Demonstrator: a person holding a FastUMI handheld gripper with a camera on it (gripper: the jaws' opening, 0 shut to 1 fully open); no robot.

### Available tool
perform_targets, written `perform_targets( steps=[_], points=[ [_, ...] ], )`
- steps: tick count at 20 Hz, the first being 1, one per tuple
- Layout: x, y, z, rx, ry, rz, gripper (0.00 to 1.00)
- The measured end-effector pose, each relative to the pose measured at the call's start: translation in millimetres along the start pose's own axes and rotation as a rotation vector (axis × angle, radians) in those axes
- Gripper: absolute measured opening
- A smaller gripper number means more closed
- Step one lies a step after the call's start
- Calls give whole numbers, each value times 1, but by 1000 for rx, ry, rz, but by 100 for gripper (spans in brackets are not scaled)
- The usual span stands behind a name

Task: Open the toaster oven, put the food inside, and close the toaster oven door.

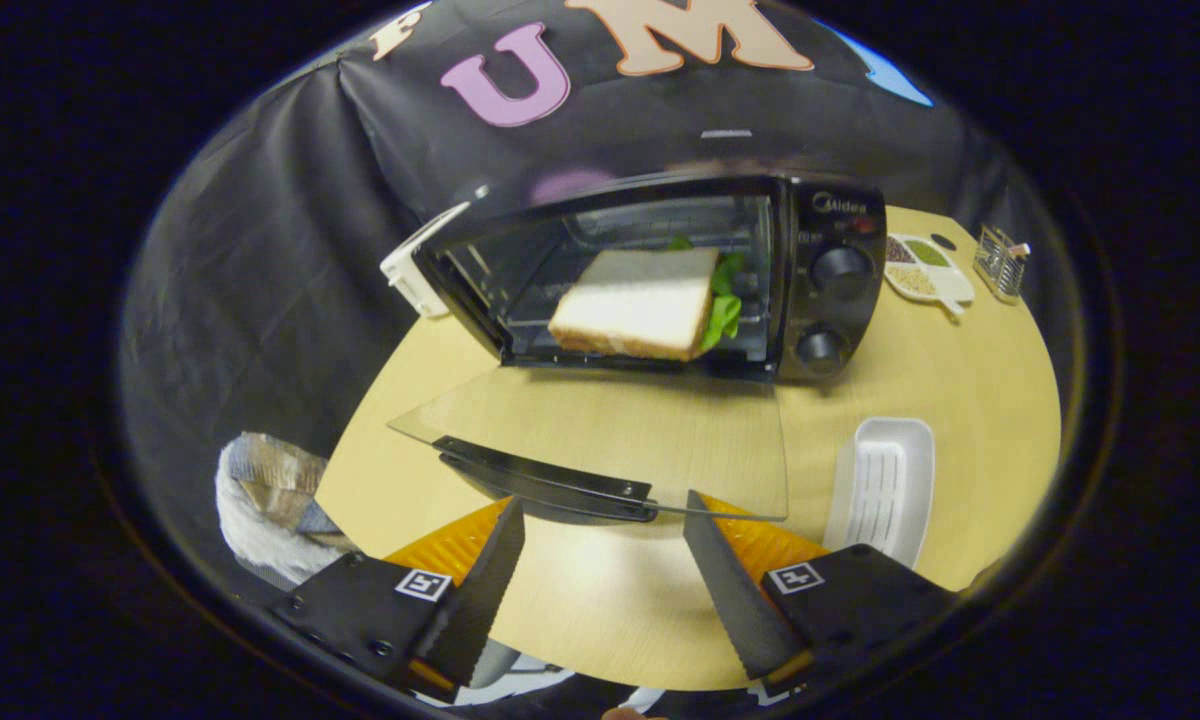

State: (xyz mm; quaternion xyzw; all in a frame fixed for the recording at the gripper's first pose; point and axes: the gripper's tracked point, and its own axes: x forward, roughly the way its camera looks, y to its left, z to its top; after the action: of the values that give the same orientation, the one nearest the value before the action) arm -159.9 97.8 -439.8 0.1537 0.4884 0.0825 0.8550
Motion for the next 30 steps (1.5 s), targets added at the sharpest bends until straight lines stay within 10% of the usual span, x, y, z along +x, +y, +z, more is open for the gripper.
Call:
perform_targets(
  steps=[20,30],
  points=[
    [-35,-8,159,-82,-385,-40,99],
    [-166,-57,281,-163,-792,-213,99]
  ],
)
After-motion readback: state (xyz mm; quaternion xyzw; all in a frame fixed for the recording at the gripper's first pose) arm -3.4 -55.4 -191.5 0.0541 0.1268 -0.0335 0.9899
